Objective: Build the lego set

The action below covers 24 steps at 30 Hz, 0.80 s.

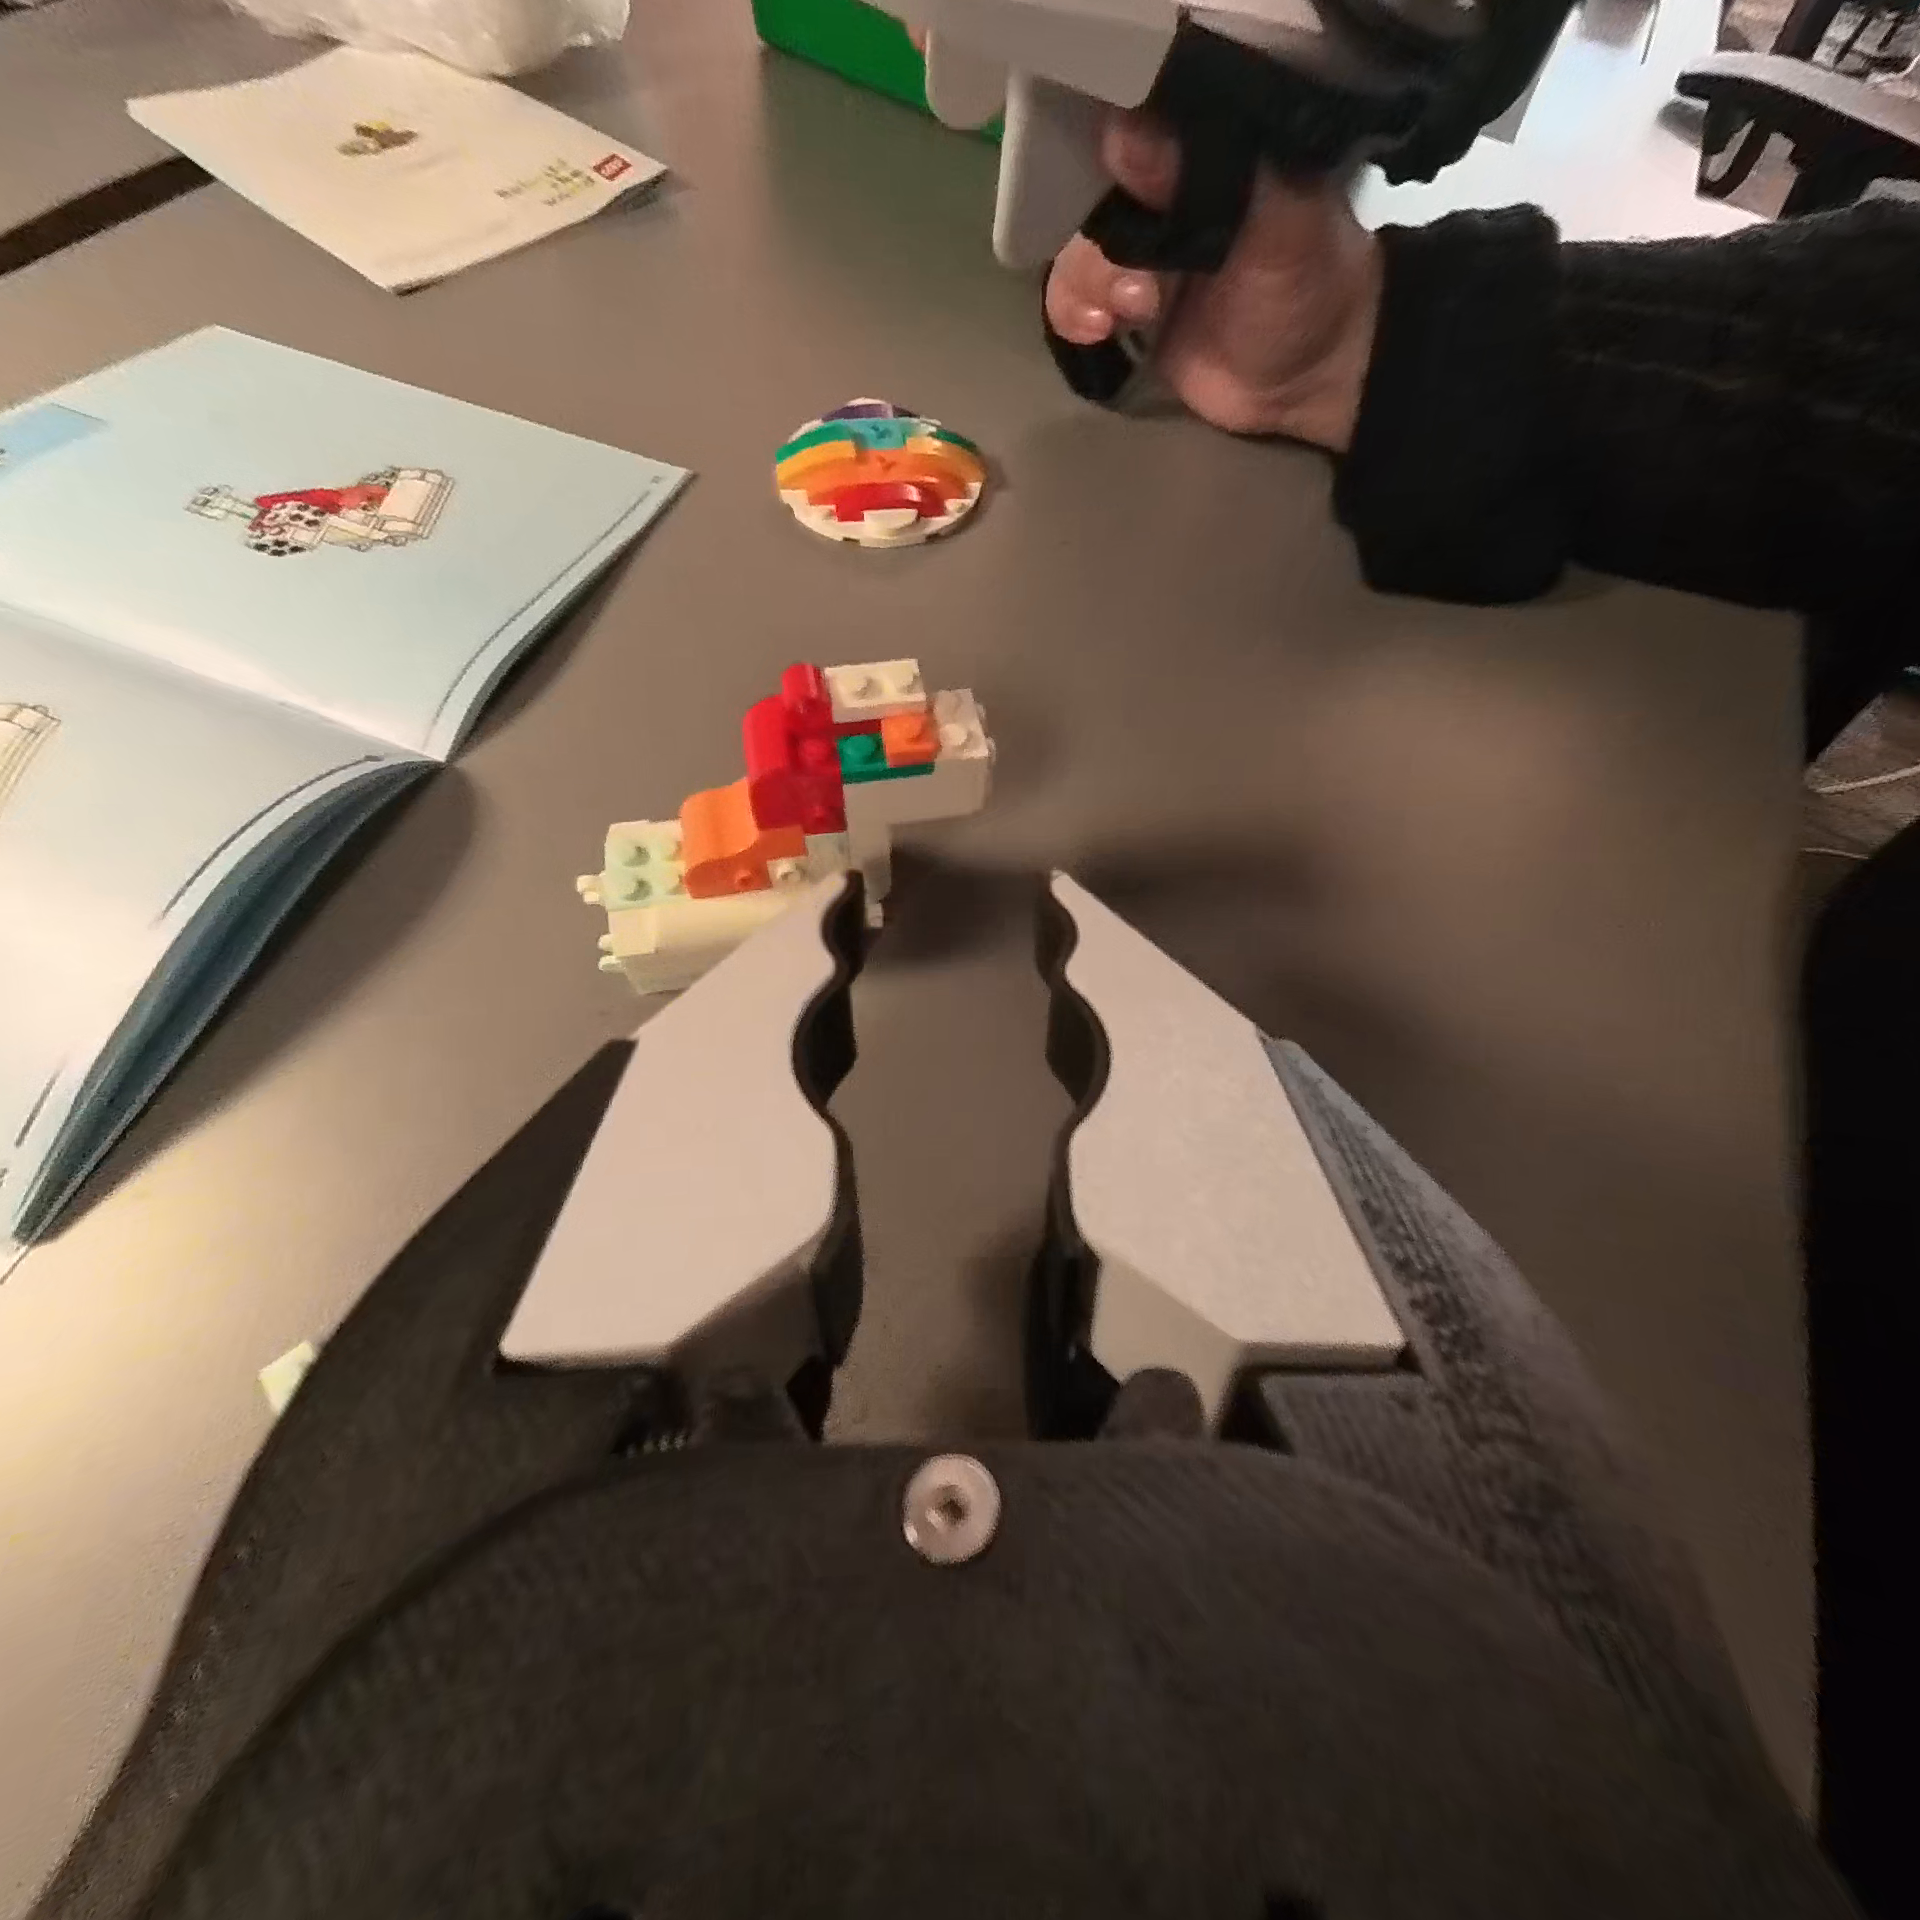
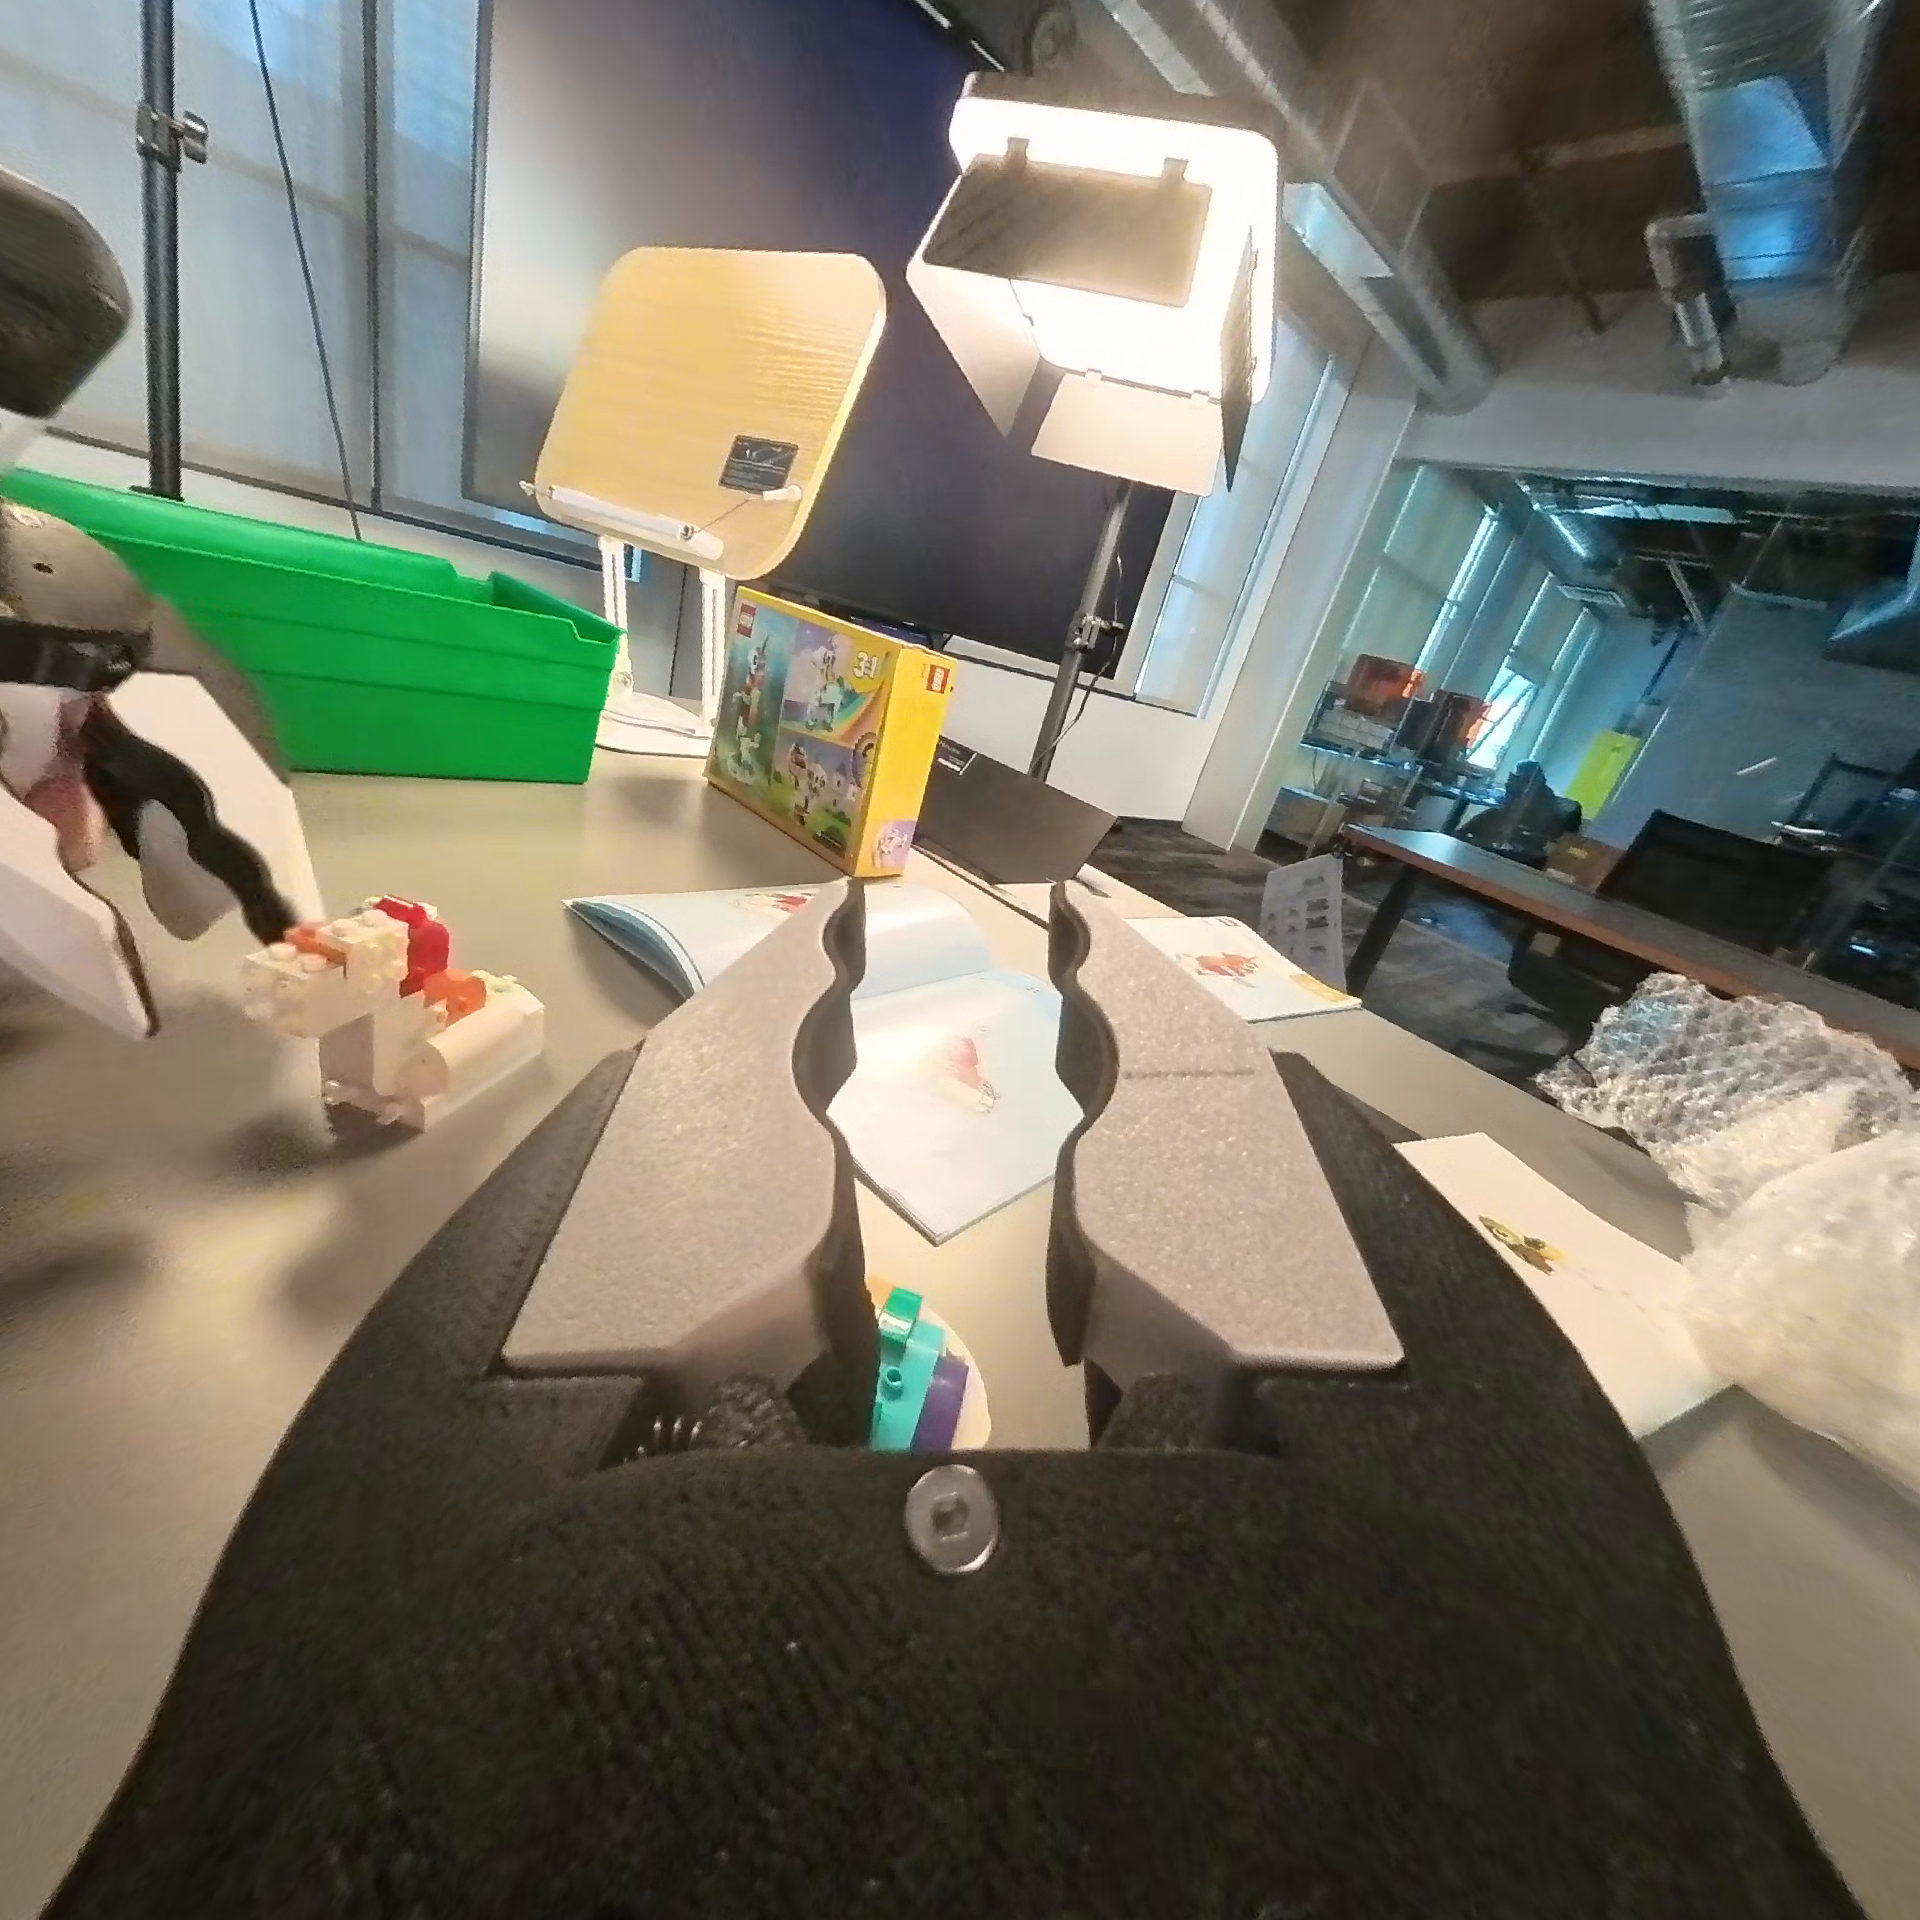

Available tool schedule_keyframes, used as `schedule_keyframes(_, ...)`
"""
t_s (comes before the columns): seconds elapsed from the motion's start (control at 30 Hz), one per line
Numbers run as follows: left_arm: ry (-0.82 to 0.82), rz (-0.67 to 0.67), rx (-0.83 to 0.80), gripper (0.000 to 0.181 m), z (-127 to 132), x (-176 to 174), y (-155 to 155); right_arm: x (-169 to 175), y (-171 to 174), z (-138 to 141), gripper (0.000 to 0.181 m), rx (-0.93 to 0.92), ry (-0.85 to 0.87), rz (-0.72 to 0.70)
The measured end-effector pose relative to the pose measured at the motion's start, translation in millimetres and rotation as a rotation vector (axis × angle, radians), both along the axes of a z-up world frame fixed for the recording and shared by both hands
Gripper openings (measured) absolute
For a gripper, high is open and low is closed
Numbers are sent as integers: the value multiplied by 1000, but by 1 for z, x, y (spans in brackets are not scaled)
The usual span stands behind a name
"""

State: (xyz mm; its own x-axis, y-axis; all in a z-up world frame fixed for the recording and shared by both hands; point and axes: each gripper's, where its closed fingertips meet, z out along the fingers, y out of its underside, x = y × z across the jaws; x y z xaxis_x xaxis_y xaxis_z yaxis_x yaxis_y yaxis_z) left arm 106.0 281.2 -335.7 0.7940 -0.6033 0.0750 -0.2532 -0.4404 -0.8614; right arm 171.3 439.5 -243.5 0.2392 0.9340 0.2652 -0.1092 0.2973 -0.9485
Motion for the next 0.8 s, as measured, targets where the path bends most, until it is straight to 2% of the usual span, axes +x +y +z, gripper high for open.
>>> schedule_keyframes(0.3, 8, -21, 6, 30, 3, 23, 22, -1, -1, -1, 34, 1, -6, 4)
schedule_keyframes(0.4, -11, -54, 26, 30, 4, 34, 20, 0, 0, 0, 33, 5, -4, 0)
schedule_keyframes(0.5, -25, -26, 86, 26, 13, 24, 15, 2, 0, 1, 33, 8, 1, -2)
schedule_keyframes(0.6, -77, 70, 132, 24, 26, 0, 14, 2, 1, 2, 33, 3, 7, -1)
schedule_keyframes(0.7, -108, 147, 78, 26, 15, -22, 17, 1, 0, 1, 33, -2, 3, 5)
schedule_keyframes(0.8, -82, 183, 38, 32, 7, -30, 21, 0, -1, 1, 34, 4, -1, 8)
